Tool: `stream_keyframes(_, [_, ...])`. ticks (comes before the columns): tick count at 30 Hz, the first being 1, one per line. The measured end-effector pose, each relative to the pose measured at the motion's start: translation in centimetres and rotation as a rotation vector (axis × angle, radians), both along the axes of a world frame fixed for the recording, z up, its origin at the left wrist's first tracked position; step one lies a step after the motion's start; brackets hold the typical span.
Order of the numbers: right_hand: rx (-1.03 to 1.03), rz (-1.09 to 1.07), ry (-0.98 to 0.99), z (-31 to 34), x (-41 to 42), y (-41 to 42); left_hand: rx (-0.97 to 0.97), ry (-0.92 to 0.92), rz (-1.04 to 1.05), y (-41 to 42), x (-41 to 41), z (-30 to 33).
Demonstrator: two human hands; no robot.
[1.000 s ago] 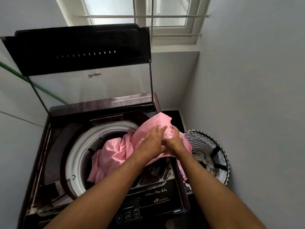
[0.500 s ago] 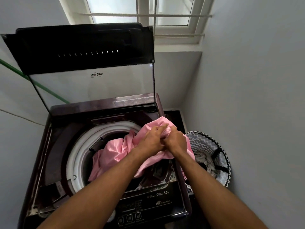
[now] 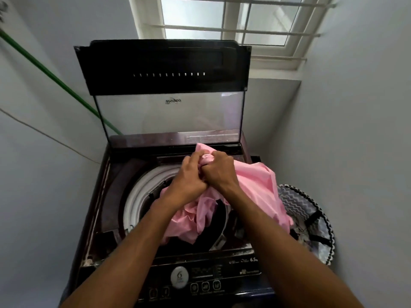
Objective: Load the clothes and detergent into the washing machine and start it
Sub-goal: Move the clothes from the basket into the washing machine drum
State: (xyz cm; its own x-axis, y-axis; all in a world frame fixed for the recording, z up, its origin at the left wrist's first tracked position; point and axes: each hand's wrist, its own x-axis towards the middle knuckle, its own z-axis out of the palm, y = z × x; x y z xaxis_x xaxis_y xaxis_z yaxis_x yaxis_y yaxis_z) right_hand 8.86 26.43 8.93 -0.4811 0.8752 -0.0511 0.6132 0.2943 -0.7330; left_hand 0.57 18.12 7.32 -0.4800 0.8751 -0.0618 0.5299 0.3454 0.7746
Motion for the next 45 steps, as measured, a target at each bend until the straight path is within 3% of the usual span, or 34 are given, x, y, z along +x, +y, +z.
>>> stream_keyframes(7, [-0.058, 0.155, 0.084, -0.3, -6.5, -5.3, 0.072, 0.012, 0.176, -6.5, -5.4, 0.8])
stream_keyframes(12, [-0.173, 0.202, 0.055, -3.0, -8.2, -7.6, -0.09, 0.017, 0.171, -8.7, -6.9, -0.9])
stream_keyframes(19, [-0.399, 0.343, -0.379, -7.2, -5.3, -7.5, -0.434, -0.091, -0.085, -8.7, -5.5, -4.4])
stream_keyframes(30, [-0.082, 0.055, -0.234, -6.2, 1.2, -1.1, -0.196, -0.092, -0.158, -1.6, 0.7, -4.4])
stream_keyframes(36, [0.225, -0.182, -0.415, -6.8, 6.8, 1.9, -0.083, -0.031, -0.272, 1.7, 5.4, -4.4])
stream_keyframes(38, [0.152, -0.233, -0.491, -7.4, 9.2, 2.7, -0.056, 0.027, -0.331, 2.8, 7.1, -5.1])
stream_keyframes(40, [-0.078, -0.27, -0.506, -8.5, 11.8, 3.3, -0.137, 0.079, -0.392, 4.0, 8.5, -5.9])
stream_keyframes(43, [-0.441, -0.359, -0.325, -9.3, 14.1, 3.6, -0.295, 0.178, -0.486, 5.6, 10.1, -6.2])
stream_keyframes(45, [-0.473, -0.303, -0.235, -9.6, 14.3, 3.8, -0.312, 0.242, -0.53, 6.6, 10.7, -6.3])
